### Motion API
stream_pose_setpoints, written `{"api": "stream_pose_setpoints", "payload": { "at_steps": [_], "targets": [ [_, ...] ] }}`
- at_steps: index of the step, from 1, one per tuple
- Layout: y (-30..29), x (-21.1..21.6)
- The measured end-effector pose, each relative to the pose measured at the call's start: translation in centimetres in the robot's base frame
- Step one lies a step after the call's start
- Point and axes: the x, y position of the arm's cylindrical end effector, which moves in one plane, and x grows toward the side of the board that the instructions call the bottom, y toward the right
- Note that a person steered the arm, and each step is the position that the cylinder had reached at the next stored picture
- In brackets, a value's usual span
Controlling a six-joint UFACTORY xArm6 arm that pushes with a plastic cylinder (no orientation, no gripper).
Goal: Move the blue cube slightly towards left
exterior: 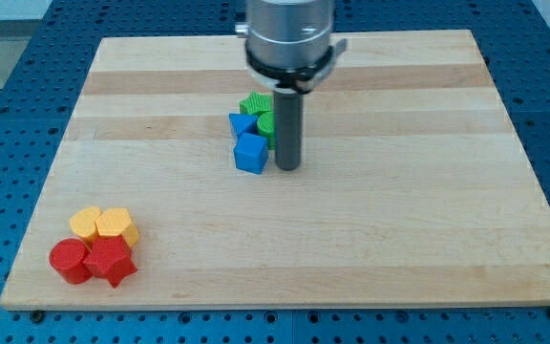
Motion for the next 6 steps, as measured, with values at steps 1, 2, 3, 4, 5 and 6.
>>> {"api": "stream_pose_setpoints", "payload": {
  "at_steps": [1,2,3,4,5,6],
  "targets": [
    [-3.6,0.0],
    [-6.9,-1.0],
    [-7.9,-1.7],
    [-6.9,-0.6],
    [-4.2,0.3],
    [-1.8,-0.4]
  ]
}}
